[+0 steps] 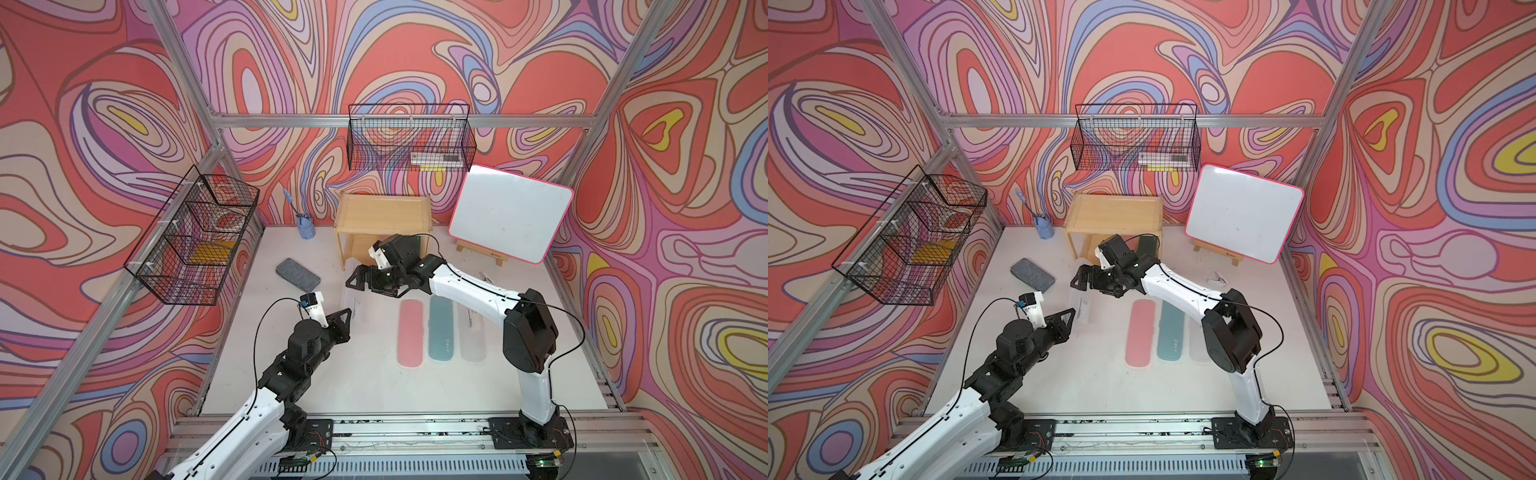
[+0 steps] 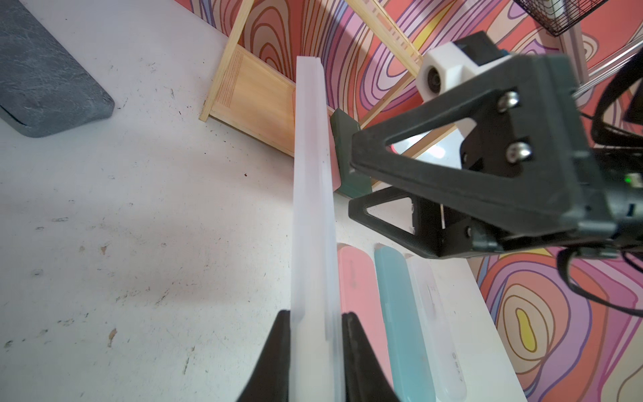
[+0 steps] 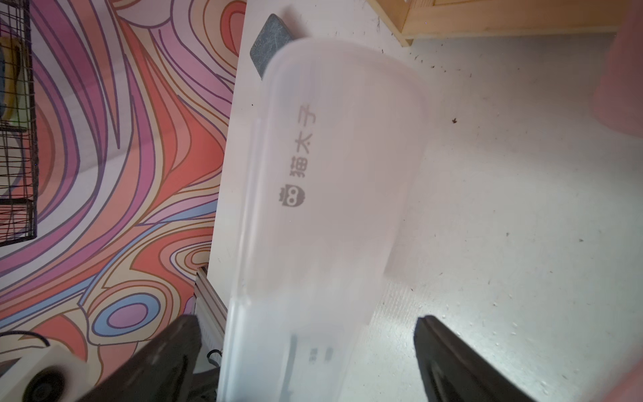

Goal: Remove the pencil cases from the shelf
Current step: Pick up the pencil case from the shelf.

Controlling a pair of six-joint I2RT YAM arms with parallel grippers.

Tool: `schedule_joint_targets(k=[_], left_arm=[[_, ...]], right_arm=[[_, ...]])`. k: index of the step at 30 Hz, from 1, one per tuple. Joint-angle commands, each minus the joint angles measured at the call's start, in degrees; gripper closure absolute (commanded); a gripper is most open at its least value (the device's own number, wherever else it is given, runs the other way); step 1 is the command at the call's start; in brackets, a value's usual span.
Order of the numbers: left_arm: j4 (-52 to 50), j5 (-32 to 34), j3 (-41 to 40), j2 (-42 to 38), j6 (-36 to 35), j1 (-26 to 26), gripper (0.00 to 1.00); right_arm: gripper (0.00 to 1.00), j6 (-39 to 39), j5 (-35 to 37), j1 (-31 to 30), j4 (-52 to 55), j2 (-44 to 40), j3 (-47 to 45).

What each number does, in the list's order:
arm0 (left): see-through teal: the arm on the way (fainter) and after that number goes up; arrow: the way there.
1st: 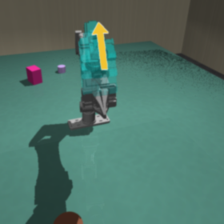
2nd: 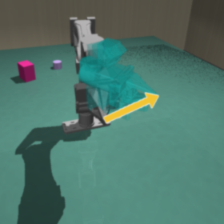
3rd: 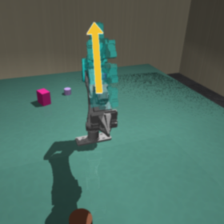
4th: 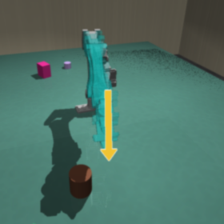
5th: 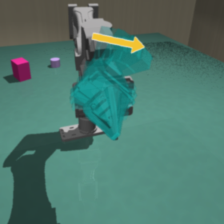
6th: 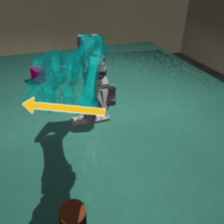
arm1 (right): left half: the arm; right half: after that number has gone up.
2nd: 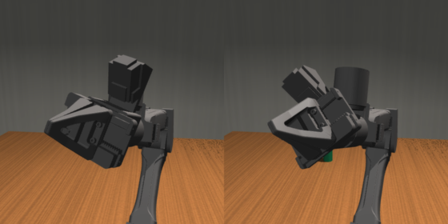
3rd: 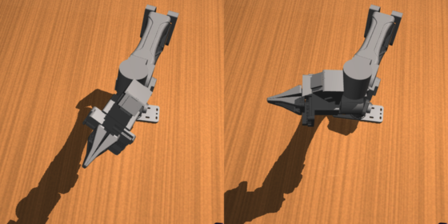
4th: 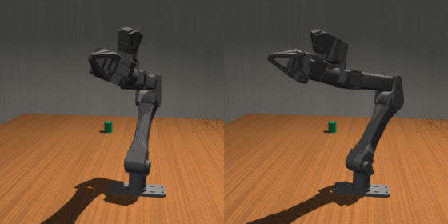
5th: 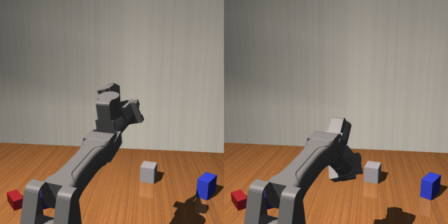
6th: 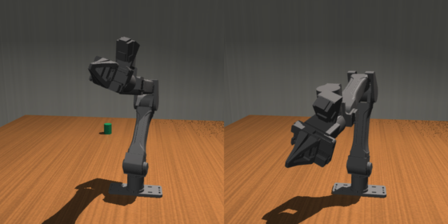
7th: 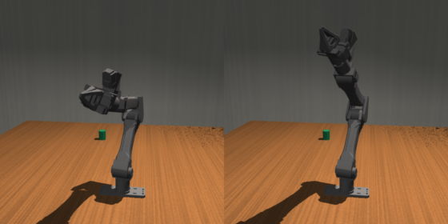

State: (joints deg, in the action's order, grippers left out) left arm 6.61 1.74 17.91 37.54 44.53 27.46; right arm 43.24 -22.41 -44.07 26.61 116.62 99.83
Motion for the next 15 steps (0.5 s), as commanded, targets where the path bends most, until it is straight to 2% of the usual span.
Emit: schedule_joint_targets(k=[1, 15], left_arm=[[0.1, 0.8, 0.1, -1.3, -1.4, 0.5, 0.9], [-0.7, 1.1, -0.4, -2.7, -1.4, 0.5, 0.91]], right_arm=[[0.02, 1.6, -0.7, -0.3, -1.9, 2.4, 2.3], [0.02, 5.8, -5.2, -0.4, -8.6, 6.6, 1.9]])
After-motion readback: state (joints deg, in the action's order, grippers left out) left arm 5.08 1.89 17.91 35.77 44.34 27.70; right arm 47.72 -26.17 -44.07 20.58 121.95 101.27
